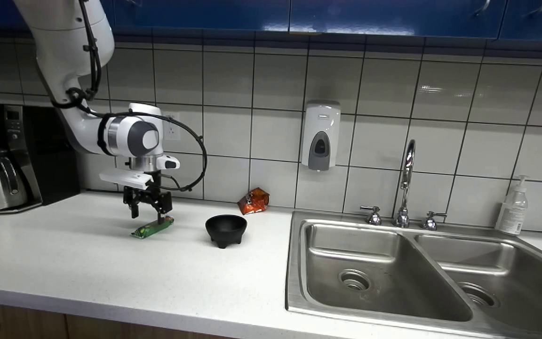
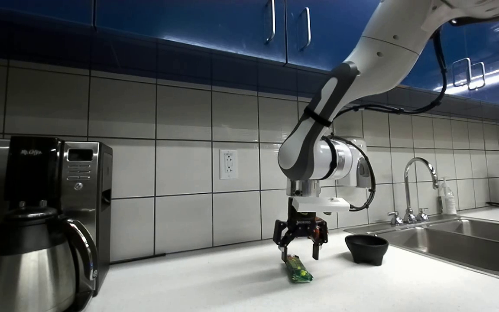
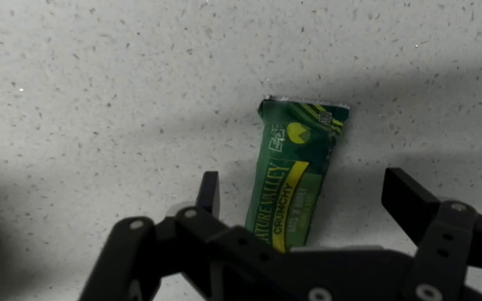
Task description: Put the green packet inside the black bowl
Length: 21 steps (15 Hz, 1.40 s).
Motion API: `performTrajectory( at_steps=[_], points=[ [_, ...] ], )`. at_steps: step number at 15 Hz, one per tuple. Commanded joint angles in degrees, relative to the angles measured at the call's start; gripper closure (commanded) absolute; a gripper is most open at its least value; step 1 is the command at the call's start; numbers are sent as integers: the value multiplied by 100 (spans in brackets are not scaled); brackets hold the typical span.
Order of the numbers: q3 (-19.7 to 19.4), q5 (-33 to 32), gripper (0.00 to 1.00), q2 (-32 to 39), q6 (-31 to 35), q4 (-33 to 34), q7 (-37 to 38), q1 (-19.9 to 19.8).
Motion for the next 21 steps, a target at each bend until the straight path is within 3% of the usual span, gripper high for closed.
performTrajectory(
  at_steps=[1, 21],
  points=[
    [-74, -88, 0, 273, 91, 294, 318, 68],
    [-55, -12, 0, 340, 68, 314, 216, 13]
  ],
)
